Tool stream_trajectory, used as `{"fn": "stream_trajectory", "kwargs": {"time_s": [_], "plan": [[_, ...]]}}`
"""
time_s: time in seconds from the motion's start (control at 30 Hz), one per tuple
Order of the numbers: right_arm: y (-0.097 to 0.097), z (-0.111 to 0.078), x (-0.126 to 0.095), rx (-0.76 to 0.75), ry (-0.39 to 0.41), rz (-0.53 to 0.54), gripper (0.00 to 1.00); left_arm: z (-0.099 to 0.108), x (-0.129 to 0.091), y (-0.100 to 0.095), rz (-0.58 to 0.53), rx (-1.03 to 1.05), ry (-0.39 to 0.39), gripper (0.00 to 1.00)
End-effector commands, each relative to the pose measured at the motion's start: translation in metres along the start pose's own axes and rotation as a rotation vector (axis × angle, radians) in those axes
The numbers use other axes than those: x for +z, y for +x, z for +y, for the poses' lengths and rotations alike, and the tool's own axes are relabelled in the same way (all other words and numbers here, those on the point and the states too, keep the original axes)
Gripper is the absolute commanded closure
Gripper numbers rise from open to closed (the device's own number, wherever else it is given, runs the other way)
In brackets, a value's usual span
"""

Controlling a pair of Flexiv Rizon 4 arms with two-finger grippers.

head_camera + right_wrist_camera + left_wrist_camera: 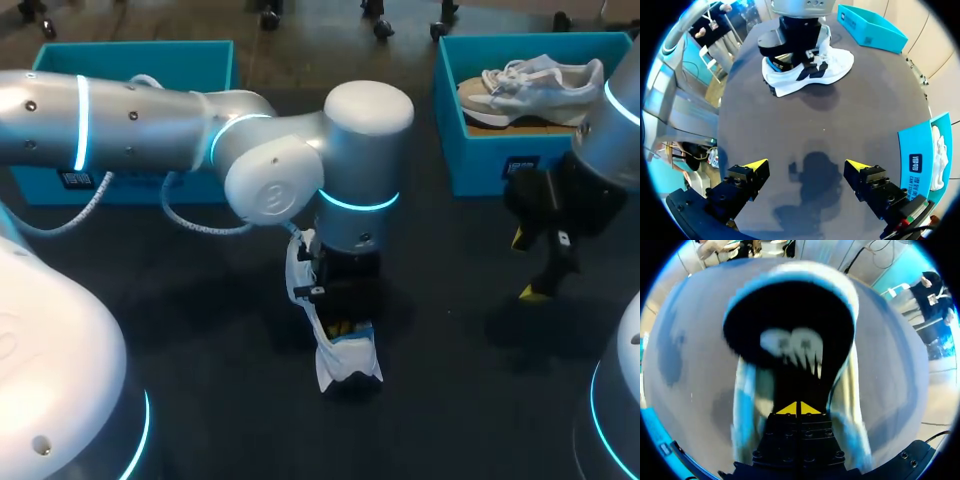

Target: Take the shoe out of the shoebox, open the shoe tongue, remove and reinsert the insole, then place the shoe into the shoebox

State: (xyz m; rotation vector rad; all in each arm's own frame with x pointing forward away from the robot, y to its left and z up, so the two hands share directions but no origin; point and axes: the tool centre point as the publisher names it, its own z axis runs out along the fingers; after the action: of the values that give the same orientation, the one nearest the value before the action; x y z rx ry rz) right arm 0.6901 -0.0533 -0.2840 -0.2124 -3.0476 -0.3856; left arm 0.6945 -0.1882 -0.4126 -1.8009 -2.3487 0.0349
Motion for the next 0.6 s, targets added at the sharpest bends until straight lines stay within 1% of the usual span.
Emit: {"fn": "stream_trajectory", "kwargs": {"time_s": [0.03, 0.07, 0.1, 0.17, 0.23, 0.33, 0.4, 0.5, 0.6], "plan": [[0.0, 0.0, 0.001, 0.0, 0.002, 0.0, 0.0, 0.023, 0.015, 0.006, -0.03, -0.019, -0.031, 1.0], [0.0, 0.0, 0.001, 0.0, 0.002, 0.0, 0.0, 0.025, 0.01, 0.006, -0.035, -0.022, -0.039, 1.0], [0.0, 0.0, 0.001, 0.0, 0.002, 0.0, 0.0, 0.025, 0.005, 0.006, -0.04, -0.017, -0.028, 1.0], [0.0, 0.0, 0.001, 0.0, 0.002, 0.0, 0.0, 0.02, -0.007, 0.006, -0.042, -0.014, 0.01, 1.0], [0.0, 0.0, 0.001, 0.0, 0.002, 0.0, 0.0, 0.008, -0.019, 0.006, -0.027, 0.0, 0.057, 1.0], [0.0, 0.0, 0.001, 0.0, 0.002, 0.0, 0.0, -0.013, -0.036, 0.006, -0.031, 0.029, 0.101, 1.0], [0.0, 0.0, 0.001, 0.0, 0.002, 0.0, 0.0, -0.025, -0.046, 0.007, -0.029, 0.042, 0.117, 1.0], [0.0, 0.0, 0.001, 0.0, 0.002, 0.0, 0.0, -0.037, -0.054, 0.007, -0.019, 0.06, 0.134, 1.0], [0.0, 0.0, 0.001, 0.0, 0.002, 0.0, 0.0, -0.048, -0.054, 0.007, 0.006, 0.075, 0.152, 1.0]]}}
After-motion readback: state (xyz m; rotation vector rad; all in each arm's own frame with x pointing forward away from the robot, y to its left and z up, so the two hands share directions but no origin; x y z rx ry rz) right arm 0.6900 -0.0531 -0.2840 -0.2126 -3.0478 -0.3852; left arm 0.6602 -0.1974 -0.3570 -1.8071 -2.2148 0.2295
